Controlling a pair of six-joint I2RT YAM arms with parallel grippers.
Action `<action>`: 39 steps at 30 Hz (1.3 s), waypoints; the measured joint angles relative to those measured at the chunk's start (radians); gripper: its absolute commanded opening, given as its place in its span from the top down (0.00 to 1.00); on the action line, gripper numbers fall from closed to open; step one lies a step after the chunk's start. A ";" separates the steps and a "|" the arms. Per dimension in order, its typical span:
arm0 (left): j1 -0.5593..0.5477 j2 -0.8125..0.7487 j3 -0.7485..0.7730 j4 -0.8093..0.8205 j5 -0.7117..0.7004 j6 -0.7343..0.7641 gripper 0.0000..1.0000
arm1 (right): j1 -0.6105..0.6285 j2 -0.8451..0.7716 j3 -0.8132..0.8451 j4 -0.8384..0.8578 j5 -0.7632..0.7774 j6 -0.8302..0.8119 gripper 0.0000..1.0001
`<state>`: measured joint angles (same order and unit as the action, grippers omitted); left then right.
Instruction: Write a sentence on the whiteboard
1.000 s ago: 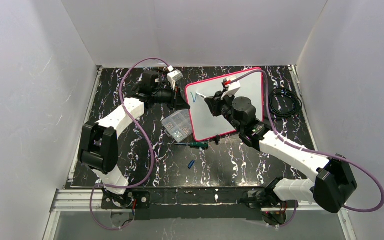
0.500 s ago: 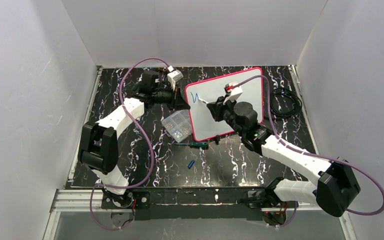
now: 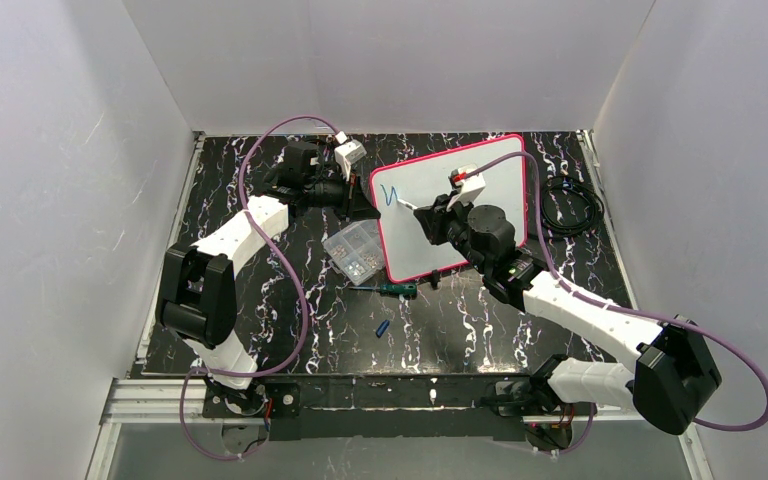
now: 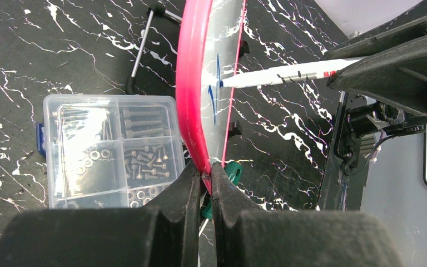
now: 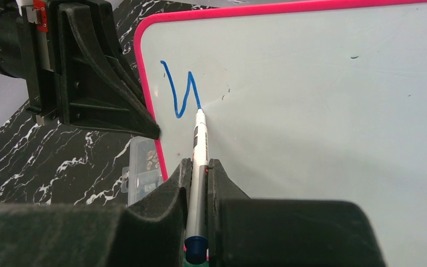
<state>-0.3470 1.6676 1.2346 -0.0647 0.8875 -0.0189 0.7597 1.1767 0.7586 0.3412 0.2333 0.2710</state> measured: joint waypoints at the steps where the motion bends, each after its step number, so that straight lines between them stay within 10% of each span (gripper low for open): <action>1: 0.000 0.000 0.000 0.000 0.000 0.000 1.00 | 0.000 0.000 0.000 0.000 0.000 0.002 0.99; 39: 0.000 -0.001 0.000 -0.008 -0.013 0.005 1.00 | 0.000 0.047 0.080 0.037 0.081 -0.058 0.99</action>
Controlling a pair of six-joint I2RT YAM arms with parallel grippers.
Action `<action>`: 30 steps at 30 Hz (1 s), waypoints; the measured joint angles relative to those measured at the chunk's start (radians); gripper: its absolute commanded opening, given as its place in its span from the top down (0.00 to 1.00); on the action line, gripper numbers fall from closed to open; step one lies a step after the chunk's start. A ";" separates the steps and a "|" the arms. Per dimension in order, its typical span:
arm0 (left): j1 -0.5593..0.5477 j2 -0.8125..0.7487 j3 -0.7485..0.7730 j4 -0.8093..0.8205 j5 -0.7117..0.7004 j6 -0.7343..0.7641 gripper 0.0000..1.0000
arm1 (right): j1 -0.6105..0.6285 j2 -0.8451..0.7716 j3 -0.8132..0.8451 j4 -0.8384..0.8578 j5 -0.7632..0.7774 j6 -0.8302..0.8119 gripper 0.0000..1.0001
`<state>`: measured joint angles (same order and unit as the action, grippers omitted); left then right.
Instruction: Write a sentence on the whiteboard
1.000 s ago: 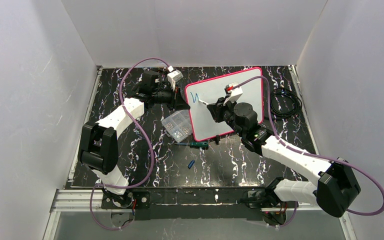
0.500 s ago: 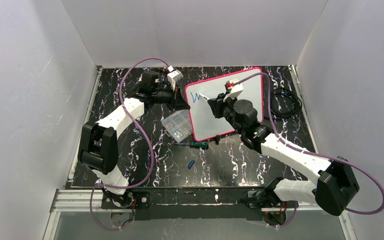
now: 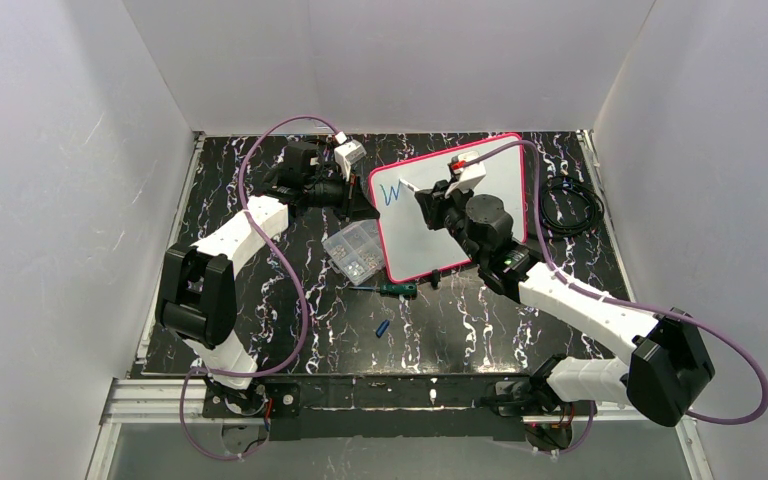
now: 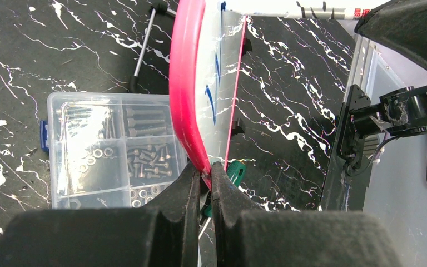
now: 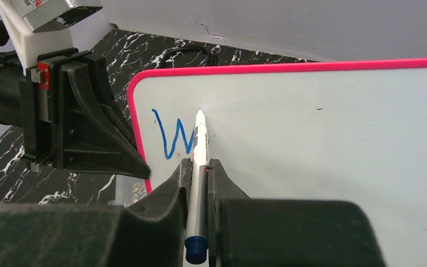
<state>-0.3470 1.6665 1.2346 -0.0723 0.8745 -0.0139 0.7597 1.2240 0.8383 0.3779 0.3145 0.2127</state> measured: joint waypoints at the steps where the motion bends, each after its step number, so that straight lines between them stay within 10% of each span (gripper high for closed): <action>1: 0.000 0.000 0.000 0.000 0.000 0.000 1.00 | 0.000 0.000 0.000 0.000 0.000 0.000 0.99; 30: -0.004 -0.010 0.004 -0.037 0.006 0.018 1.00 | -0.006 -0.146 -0.101 -0.092 -0.055 0.042 0.99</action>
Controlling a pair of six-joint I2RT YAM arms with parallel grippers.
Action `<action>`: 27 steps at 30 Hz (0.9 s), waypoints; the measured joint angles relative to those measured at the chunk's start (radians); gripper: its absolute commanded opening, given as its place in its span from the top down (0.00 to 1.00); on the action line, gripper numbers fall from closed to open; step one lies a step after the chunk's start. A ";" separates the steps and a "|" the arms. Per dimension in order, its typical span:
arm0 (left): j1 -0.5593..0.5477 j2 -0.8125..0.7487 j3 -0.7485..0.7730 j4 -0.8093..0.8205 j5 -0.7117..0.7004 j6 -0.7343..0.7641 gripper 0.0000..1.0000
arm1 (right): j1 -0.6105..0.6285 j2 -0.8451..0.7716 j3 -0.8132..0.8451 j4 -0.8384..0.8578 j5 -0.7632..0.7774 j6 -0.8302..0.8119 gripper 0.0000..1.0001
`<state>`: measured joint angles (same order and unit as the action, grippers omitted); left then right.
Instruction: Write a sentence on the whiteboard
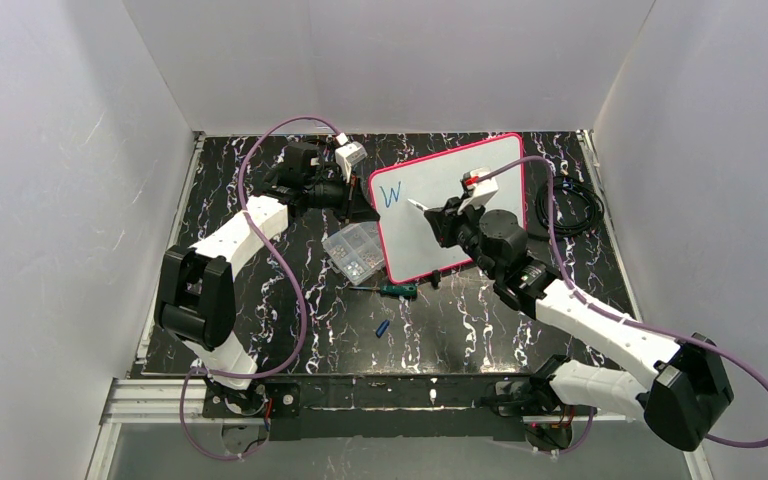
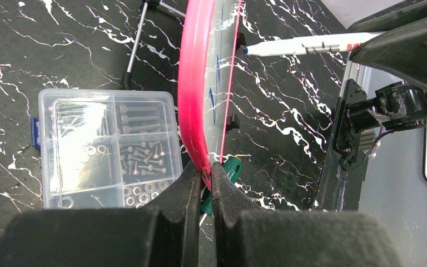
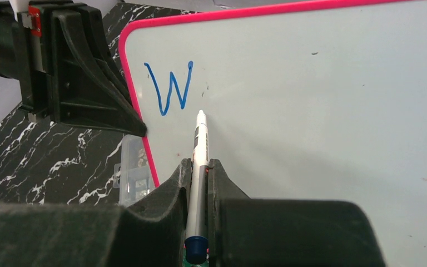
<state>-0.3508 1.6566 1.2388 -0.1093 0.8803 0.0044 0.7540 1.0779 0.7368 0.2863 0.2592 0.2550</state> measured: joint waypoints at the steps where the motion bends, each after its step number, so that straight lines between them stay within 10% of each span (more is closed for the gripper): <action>1: 0.000 0.000 0.000 0.000 0.000 0.000 1.00 | 0.000 0.002 -0.005 0.000 0.000 0.002 0.99; 27: 0.000 0.000 0.000 0.001 0.002 0.003 1.00 | 0.000 0.065 -0.008 0.094 0.042 -0.002 0.99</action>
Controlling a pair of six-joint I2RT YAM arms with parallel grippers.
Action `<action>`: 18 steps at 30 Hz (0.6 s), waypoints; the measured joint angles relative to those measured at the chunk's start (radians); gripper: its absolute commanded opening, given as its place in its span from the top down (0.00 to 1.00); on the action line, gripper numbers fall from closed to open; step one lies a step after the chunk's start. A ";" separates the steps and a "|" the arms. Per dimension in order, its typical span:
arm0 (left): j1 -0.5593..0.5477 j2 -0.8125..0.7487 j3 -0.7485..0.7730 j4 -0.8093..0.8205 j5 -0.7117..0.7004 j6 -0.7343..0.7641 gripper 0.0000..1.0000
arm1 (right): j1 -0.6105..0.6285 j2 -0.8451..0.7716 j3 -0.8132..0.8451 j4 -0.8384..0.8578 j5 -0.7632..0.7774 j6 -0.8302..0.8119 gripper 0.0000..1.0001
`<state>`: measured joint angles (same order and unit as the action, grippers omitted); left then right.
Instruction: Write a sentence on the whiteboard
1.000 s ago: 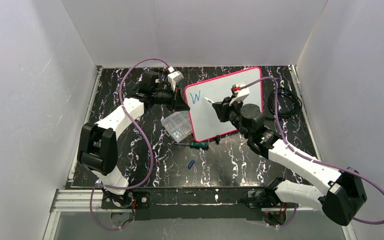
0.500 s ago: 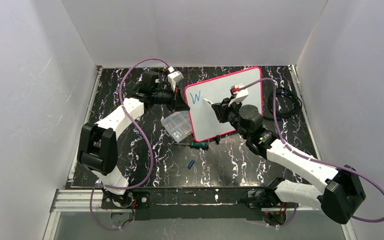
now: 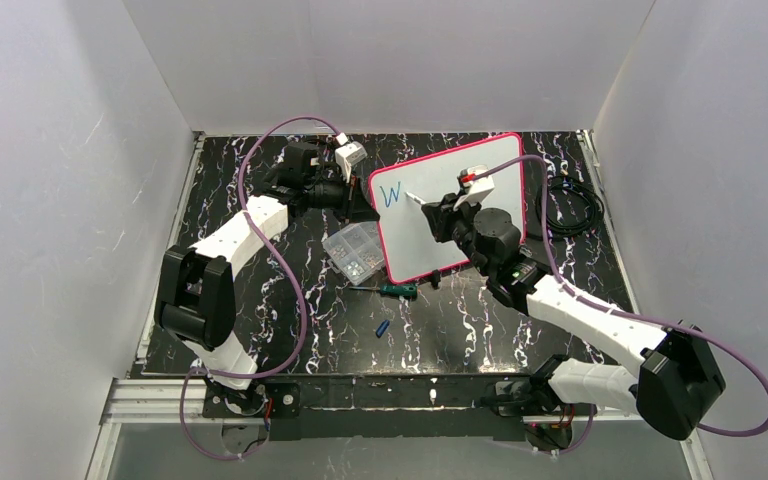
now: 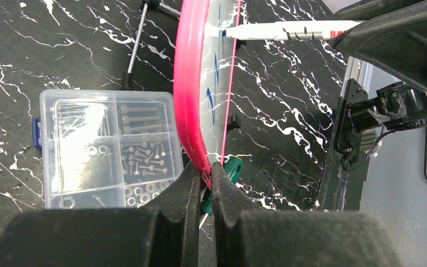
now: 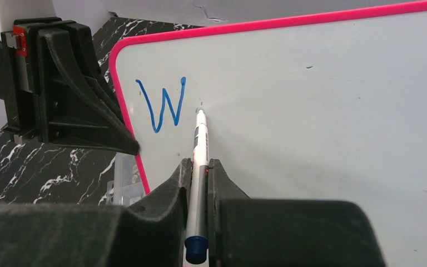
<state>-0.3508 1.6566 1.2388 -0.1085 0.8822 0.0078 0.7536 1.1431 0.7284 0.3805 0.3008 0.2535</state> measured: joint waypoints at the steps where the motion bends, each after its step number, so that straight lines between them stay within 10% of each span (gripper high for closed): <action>1: 0.000 0.000 0.000 0.000 -0.001 0.000 1.00 | 0.000 0.003 0.000 0.006 0.000 -0.001 0.99; 18: 0.002 0.000 0.000 -0.004 -0.003 0.000 1.00 | -0.001 0.021 -0.008 0.028 -0.068 -0.011 0.99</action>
<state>-0.3492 1.6566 1.2388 -0.1123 0.8787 0.0074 0.7528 1.1645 0.7208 0.4084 0.2325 0.2420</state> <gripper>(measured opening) 0.043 0.177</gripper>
